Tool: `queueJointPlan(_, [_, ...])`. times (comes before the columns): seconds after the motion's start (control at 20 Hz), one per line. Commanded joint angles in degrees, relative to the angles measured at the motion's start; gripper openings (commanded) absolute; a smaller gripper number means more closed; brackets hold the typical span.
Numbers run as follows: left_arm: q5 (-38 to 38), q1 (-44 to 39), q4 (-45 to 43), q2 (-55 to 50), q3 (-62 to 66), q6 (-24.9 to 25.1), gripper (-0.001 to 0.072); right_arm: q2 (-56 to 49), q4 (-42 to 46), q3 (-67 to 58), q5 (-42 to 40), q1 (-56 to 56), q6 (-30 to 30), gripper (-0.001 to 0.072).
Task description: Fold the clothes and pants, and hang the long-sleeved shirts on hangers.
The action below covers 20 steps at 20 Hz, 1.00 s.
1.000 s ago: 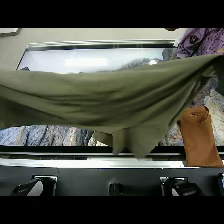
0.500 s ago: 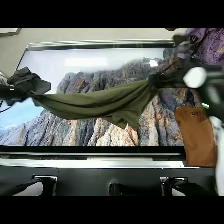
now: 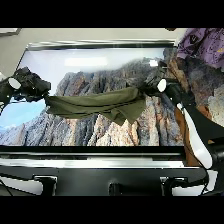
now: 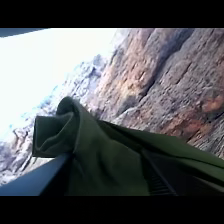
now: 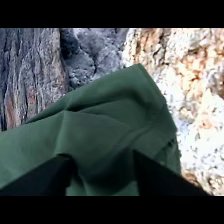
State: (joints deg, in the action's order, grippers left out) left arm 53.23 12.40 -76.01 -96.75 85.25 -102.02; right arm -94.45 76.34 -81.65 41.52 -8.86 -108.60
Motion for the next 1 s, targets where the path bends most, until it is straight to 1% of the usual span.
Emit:
queueJointPlan(0.0, [7.5, 2.6, 0.0, 0.3, 5.5, 2.7, 0.0579, 1.4, -2.5, -3.2, 11.6, 5.2, 3.4, 0.0502])
queueJointPlan(0.1, [11.7, 6.2, 0.0, 3.7, 5.0, 3.7, 0.0578, 5.4, -2.2, -3.3, 19.4, 11.5, 10.2, 0.0501])
queueJointPlan(0.2, [12.7, 10.4, 2.1, 8.4, 0.4, 4.0, 0.0578, 8.0, -4.0, -2.6, 25.6, 17.8, 15.6, 0.0500])
queueJointPlan(0.25, [12.2, 12.3, 4.9, 10.7, -3.0, 5.1, 0.0578, 8.7, -7.1, -1.3, 27.2, 20.5, 17.9, 0.0499])
queueJointPlan(0.35, [10.8, 15.4, 12.5, 14.6, -11.3, 8.8, 0.0578, 8.8, -18.3, 3.1, 29.7, 24.3, 24.7, 0.0499])
queueJointPlan(0.4, [10.4, 16.5, 16.3, 15.9, -15.3, 10.7, 0.0578, 8.8, -23.2, 6.3, 29.7, 24.7, 27.6, 0.0499])
queueJointPlan(0.5, [10.4, 17.3, 20.5, 17.1, -20.9, 12.3, 0.0578, 8.6, -28.0, 12.2, 27.5, 23.9, 30.5, 0.0499])
queueJointPlan(0.7, [10.1, 16.3, 21.4, 17.1, -25.2, 12.3, 0.0577, 6.2, -33.8, 19.2, 21.7, 19.3, 33.3, 0.0498])
queueJointPlan(0.95, [9.8, 16.3, 21.6, 17.1, -25.3, 12.2, 0.0578, 1.5, -36.6, 19.4, 13.8, 12.4, 33.2, 0.0491])
